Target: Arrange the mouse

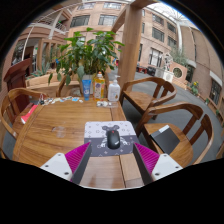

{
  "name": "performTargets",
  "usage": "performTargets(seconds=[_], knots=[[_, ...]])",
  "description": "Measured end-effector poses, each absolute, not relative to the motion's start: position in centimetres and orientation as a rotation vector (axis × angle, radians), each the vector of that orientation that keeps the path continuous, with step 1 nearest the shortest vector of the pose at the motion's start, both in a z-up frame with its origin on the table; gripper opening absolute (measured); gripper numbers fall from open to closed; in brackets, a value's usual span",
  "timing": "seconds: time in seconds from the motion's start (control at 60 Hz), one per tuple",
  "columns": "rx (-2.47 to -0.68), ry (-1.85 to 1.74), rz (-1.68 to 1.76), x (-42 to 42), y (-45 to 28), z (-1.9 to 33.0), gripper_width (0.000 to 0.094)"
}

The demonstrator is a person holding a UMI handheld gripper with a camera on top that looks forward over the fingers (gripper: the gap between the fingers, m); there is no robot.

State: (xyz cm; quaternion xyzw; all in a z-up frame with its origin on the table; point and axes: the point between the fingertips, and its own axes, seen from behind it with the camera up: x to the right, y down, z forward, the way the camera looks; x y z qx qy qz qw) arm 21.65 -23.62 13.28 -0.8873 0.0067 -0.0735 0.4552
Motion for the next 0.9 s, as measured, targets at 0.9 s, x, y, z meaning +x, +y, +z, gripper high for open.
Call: performTargets(seconds=[0.9], knots=[[-2.163,-0.004,-0.207,20.1,-29.8,15.3,0.0852]])
